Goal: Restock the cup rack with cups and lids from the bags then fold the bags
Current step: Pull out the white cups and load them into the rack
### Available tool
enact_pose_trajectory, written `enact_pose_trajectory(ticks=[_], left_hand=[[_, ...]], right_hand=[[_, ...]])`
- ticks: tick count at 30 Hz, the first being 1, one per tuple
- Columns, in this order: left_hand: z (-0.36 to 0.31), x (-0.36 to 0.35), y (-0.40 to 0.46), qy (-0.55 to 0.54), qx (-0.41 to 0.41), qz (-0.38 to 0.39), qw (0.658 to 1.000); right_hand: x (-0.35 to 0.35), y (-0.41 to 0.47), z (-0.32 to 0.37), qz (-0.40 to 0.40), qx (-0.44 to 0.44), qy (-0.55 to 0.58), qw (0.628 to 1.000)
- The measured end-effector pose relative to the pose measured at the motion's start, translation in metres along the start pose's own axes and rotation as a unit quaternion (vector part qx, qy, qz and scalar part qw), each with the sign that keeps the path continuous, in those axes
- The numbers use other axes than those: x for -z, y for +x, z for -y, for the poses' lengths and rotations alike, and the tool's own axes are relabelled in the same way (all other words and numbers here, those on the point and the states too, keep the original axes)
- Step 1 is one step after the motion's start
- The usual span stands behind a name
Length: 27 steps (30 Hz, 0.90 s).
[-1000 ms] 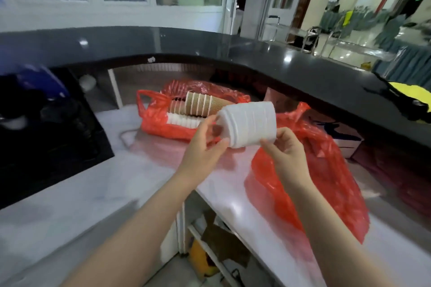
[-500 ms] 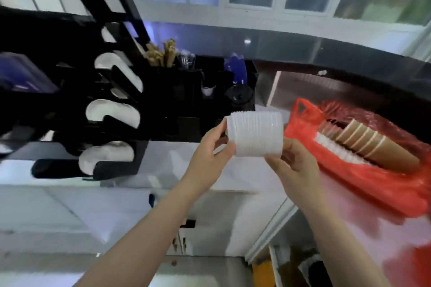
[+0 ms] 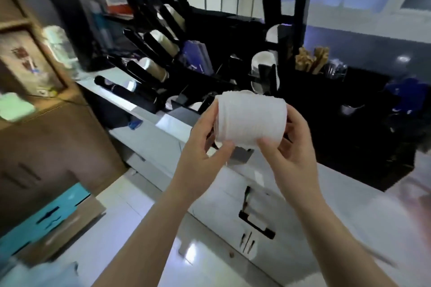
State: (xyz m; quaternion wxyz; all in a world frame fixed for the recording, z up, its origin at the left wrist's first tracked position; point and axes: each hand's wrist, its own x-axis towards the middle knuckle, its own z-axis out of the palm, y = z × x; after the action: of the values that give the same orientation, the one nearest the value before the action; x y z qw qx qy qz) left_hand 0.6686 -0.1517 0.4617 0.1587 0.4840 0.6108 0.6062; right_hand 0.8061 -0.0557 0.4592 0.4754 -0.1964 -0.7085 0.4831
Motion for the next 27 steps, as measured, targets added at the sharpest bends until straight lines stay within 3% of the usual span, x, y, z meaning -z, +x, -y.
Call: enact_pose_trajectory(ticks=[7,15,27], left_hand=[[0.021,0.097,0.023,-0.009,0.005,-0.046,0.999],[0.085,0.215,0.059,0.019,0.026,-0.005,0.999],[0.158,0.243,0.153,0.044,0.044,0.063,0.996]], right_hand=[[-0.1,0.035,0.012,0.031,-0.001,-0.004,0.999],[-0.232,0.054,-0.021,-0.009,-0.054,-0.013,0.998],[-0.284,0.127,-0.113,-0.087,-0.178,0.029,0.98]])
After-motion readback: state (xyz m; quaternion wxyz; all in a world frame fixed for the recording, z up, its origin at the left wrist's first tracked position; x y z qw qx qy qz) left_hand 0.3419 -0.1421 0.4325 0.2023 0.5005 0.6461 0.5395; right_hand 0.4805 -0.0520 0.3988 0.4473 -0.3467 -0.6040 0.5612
